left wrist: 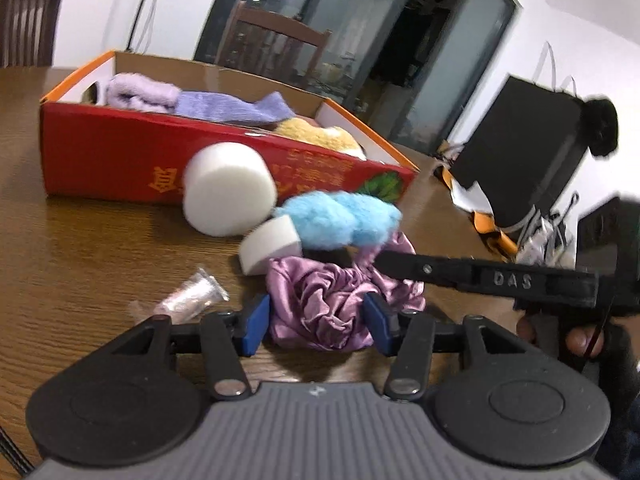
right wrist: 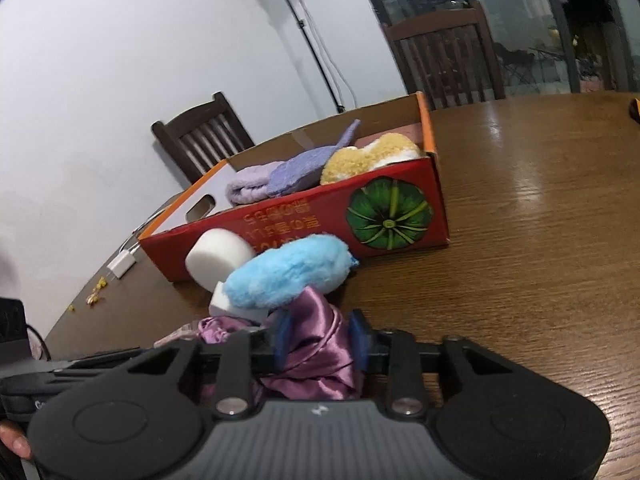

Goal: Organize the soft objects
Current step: 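Close both grippers on the pink satin scrunchie and lift it, then carry the pink satin scrunchie into the cardboard box and open both grippers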

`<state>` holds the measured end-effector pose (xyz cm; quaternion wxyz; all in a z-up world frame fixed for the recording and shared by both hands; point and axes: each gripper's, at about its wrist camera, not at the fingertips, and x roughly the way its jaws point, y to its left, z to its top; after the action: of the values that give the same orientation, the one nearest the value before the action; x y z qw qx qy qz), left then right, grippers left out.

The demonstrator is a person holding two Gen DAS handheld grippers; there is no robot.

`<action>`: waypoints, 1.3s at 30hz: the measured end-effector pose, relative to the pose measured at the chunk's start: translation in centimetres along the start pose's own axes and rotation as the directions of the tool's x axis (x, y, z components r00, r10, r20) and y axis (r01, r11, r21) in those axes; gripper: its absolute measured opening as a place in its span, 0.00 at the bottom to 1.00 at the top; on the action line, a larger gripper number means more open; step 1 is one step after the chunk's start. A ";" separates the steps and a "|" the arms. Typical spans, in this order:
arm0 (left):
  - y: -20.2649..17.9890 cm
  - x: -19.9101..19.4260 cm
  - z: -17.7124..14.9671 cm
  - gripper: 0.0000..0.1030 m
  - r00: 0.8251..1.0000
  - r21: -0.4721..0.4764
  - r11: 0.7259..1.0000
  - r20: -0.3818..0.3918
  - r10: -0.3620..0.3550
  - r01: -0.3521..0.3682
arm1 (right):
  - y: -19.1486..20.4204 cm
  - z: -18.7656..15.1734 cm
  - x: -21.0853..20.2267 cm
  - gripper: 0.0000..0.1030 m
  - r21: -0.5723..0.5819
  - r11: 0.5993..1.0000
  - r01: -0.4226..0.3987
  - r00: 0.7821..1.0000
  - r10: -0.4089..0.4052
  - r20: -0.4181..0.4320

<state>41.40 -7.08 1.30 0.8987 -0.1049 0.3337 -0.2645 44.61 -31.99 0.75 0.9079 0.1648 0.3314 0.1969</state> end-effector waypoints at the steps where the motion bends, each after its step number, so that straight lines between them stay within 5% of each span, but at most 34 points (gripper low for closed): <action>1: -0.2 0.0 -0.1 0.35 1.000 0.014 1.000 -0.002 -0.010 0.010 | 0.3 0.0 0.0 0.20 -0.015 1.000 0.005 1.000 -0.005 0.001; 8: -1.9 -2.0 -1.1 0.23 1.000 0.039 0.999 -0.014 0.006 -0.005 | 2.2 -1.3 -2.0 0.16 -0.052 0.998 0.046 0.999 -0.045 0.022; 18: -5.6 -12.0 -9.3 0.22 1.000 0.119 0.993 0.002 -0.009 0.009 | 7.4 -9.4 -10.1 0.15 -0.095 0.995 -0.004 1.000 0.003 -0.008; 29: -5.4 -14.0 -9.2 0.21 0.997 0.105 0.994 0.072 0.013 -0.021 | 10.3 -9.8 -11.4 0.14 -0.157 0.988 -0.002 1.000 0.005 0.019; 34: -4.2 -13.9 -5.4 0.21 0.992 0.114 0.993 0.120 -0.032 0.018 | 10.6 -7.6 -11.0 0.13 -0.165 0.986 0.003 0.999 0.004 0.039; 39: -0.4 -10.7 4.5 0.21 0.984 0.075 0.996 0.166 -0.066 0.055 | 10.5 1.1 -8.1 0.13 -0.196 0.981 -0.016 0.988 0.045 0.147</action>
<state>37.38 -1.48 10.67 0.9184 -0.1053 0.2437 -0.2935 37.08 -26.82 10.41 0.9389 0.0950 0.2384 0.2292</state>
